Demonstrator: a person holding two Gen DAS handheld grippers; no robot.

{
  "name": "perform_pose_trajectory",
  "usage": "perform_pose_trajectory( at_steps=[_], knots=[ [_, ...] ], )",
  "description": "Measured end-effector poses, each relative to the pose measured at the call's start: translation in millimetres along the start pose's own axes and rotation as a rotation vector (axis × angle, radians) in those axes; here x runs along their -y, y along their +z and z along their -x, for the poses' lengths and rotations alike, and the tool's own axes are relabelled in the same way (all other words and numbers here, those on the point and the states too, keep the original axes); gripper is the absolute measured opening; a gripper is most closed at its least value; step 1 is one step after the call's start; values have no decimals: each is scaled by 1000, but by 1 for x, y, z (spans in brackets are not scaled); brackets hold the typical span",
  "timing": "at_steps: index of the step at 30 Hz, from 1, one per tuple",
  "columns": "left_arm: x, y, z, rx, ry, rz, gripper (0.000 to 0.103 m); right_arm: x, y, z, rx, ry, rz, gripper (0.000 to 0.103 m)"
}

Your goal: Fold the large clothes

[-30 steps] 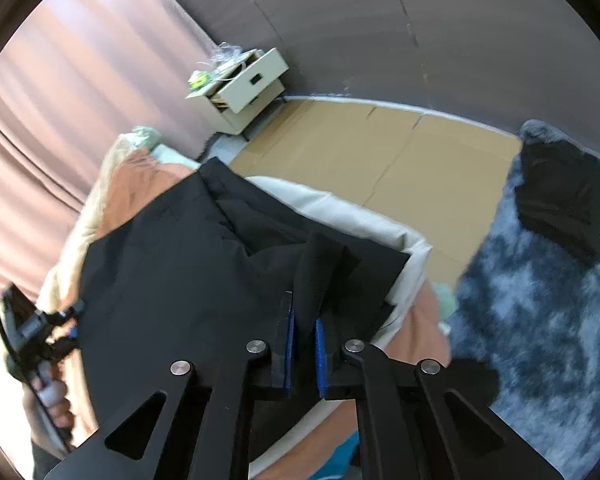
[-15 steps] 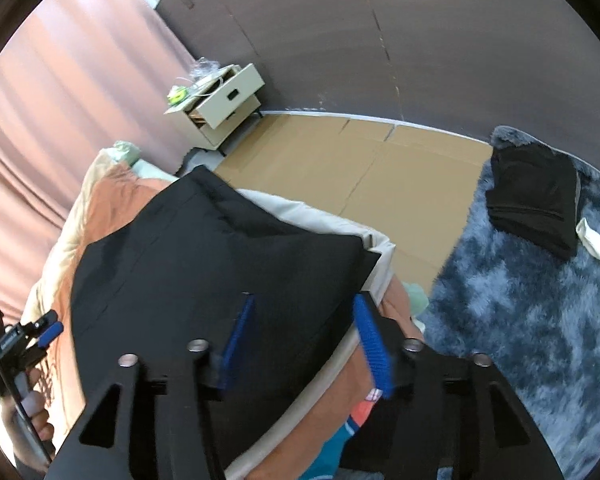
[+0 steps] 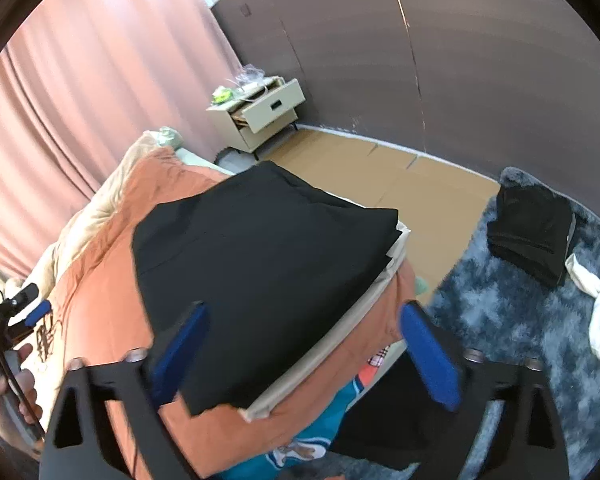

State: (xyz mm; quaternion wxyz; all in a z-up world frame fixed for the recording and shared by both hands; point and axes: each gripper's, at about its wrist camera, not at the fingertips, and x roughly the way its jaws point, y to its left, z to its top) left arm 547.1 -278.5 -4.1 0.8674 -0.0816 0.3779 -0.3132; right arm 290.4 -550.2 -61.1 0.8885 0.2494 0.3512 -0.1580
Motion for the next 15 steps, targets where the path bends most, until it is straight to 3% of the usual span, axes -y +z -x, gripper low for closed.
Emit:
perform_pose_trajectory(
  at_steps=[15],
  knots=[
    [23, -80, 133, 144, 74, -87, 101, -41, -70, 102, 87, 68, 114, 103]
  ],
)
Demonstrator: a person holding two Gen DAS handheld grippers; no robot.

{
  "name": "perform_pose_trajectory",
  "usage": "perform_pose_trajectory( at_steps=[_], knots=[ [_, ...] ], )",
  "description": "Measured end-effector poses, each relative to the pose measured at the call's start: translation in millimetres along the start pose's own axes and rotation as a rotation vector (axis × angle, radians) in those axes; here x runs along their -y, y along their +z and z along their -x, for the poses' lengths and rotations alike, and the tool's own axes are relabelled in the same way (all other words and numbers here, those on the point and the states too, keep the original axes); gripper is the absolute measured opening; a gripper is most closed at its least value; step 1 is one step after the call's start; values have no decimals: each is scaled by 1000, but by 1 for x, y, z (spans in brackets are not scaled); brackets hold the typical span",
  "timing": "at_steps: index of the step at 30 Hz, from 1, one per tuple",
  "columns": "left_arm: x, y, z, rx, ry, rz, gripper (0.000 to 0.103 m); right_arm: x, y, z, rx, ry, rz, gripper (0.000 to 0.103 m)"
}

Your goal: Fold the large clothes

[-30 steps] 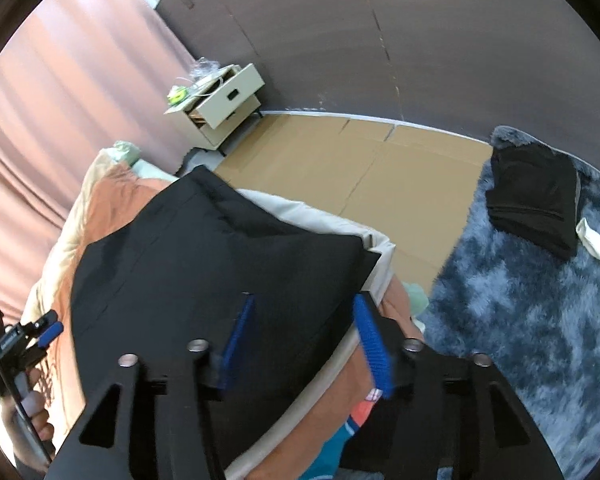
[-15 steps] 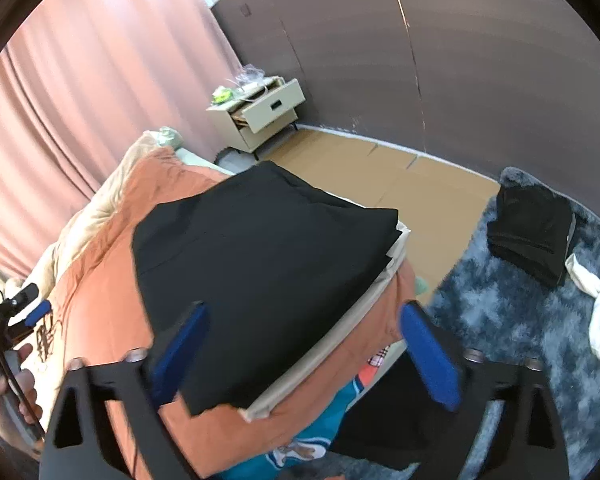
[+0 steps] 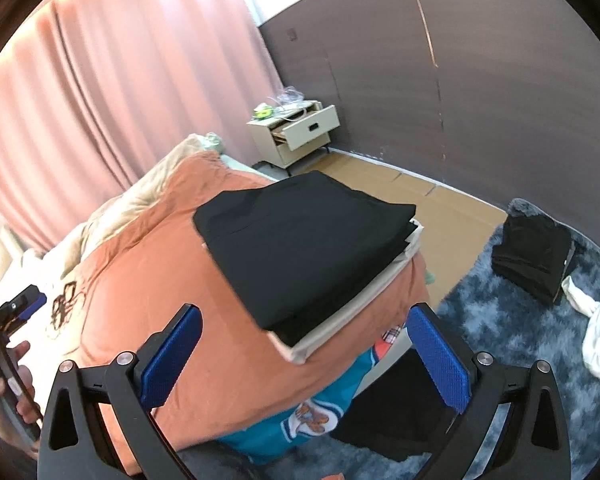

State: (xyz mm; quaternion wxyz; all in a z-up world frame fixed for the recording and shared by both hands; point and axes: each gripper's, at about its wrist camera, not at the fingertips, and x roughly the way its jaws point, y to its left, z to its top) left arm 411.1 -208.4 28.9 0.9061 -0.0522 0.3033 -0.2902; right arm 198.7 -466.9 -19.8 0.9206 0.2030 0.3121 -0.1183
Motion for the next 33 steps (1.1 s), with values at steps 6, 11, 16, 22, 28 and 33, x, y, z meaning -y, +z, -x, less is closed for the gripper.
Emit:
perform_pose_trajectory(
  at_steps=[6, 11, 16, 22, 28, 33],
  knots=[
    [7, -38, 47, 43, 32, -3, 102, -11, -31, 34, 23, 37, 40, 103],
    [12, -72, 80, 75, 62, -5, 101, -22, -61, 56, 29, 73, 90, 103],
    [19, -111, 119, 124, 93, -11, 102, -30, -97, 80, 46, 113, 134, 103],
    [33, -157, 167, 200, 140, -33, 102, -37, -142, 110, 70, 139, 177, 103],
    [41, -194, 205, 250, 174, -18, 102, -41, -181, 134, 75, 180, 209, 103],
    [42, -212, 229, 290, 187, -6, 102, -45, -206, 149, 79, 213, 232, 103]
  ],
)
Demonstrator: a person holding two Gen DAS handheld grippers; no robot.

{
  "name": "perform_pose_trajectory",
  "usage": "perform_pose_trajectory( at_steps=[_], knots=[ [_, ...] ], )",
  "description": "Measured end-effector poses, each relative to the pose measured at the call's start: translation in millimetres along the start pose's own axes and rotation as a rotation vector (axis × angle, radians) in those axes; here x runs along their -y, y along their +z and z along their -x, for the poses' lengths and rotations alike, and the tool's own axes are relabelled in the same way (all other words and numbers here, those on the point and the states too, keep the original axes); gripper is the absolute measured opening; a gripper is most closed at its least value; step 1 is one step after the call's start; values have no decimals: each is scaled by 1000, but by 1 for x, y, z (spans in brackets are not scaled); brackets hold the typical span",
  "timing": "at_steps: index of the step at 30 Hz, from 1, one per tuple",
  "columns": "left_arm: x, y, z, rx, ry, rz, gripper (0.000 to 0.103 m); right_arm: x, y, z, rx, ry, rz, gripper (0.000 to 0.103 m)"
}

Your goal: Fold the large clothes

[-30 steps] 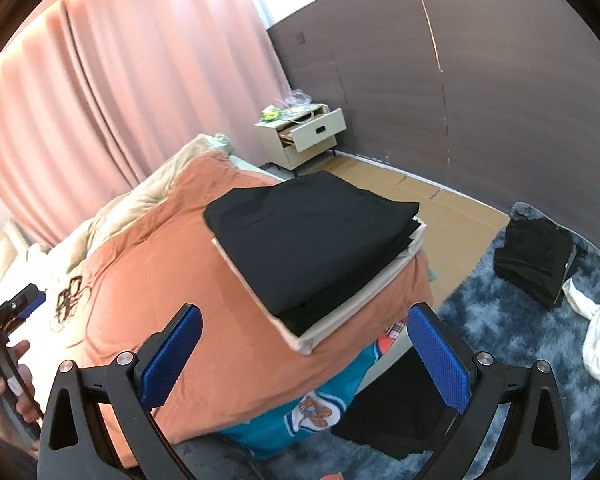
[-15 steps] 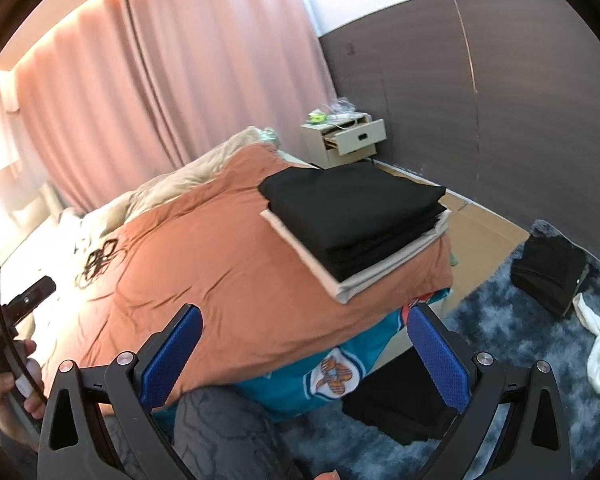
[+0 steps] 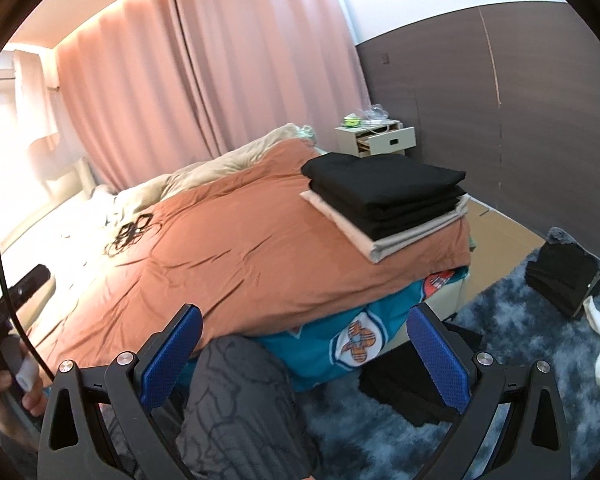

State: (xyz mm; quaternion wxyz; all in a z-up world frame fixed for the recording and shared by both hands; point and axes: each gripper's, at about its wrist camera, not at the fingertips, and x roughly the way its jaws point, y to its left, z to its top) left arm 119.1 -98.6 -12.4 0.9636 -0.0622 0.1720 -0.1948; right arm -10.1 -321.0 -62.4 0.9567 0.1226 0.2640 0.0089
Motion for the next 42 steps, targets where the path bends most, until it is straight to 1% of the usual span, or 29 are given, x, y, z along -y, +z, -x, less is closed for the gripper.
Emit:
perform_pose_trajectory(
  at_steps=[3, 5, 11, 16, 24, 35, 39, 42],
  knots=[
    [3, -8, 15, 9, 0, -20, 102, -8, -8, 5, 4, 16, 4, 103],
    [6, -14, 24, 15, 16, -43, 102, -12, -12, 9, 17, 26, 4, 103],
    [5, -25, 46, 35, 55, -42, 102, -22, -15, 19, 53, 35, 26, 103],
    [2, -29, 52, 40, 51, -30, 102, -30, -17, 20, 63, 50, 43, 103],
    [3, -28, 55, 50, 47, -25, 102, -32, -18, 17, 63, 61, 38, 103],
    [4, -33, 63, 65, 69, -46, 102, -43, -21, 14, 58, 73, 64, 103],
    [2, -33, 65, 57, 63, -34, 102, -47, -21, 13, 54, 75, 67, 103],
    [0, -33, 67, 60, 73, -32, 102, -48, -20, 13, 55, 76, 73, 103]
  ],
)
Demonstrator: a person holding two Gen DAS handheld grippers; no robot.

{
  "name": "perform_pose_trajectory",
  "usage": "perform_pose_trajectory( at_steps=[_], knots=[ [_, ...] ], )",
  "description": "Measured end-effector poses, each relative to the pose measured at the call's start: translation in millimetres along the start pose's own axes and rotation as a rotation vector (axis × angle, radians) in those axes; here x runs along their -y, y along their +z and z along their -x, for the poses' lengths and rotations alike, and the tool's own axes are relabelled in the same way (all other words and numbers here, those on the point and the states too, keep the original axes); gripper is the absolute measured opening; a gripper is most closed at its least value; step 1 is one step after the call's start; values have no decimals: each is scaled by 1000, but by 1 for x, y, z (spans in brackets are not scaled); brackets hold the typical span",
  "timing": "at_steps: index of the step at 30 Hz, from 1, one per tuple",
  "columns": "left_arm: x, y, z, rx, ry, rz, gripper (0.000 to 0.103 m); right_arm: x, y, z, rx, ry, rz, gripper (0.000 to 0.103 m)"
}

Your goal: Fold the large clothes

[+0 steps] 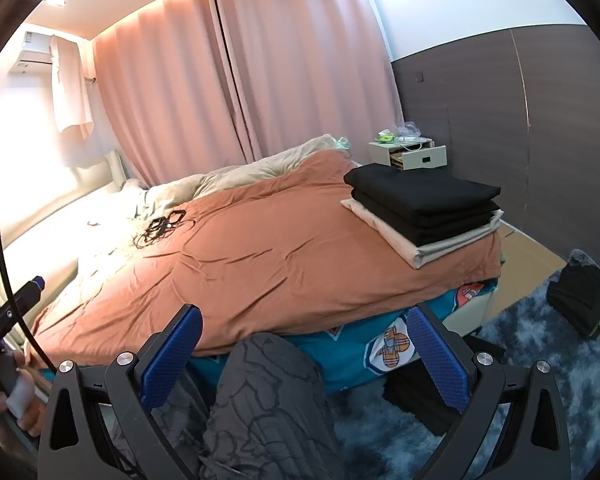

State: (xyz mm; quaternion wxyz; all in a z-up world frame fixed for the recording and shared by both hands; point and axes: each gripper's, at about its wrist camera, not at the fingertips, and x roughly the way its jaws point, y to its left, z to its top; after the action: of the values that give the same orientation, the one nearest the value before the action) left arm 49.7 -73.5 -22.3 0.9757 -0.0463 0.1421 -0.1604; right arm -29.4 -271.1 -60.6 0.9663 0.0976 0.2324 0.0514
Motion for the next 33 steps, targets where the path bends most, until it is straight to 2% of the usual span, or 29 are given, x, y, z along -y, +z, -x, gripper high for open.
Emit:
perform_pose_trajectory(
  at_steps=[14, 33],
  knots=[
    [2, -1, 2, -1, 28, 3, 102, -1, 0, 0, 1, -46, 11, 103],
    [1, 1, 5, 16, 34, 3, 102, 2, 2, 2, 9, -51, 15, 103]
  ],
)
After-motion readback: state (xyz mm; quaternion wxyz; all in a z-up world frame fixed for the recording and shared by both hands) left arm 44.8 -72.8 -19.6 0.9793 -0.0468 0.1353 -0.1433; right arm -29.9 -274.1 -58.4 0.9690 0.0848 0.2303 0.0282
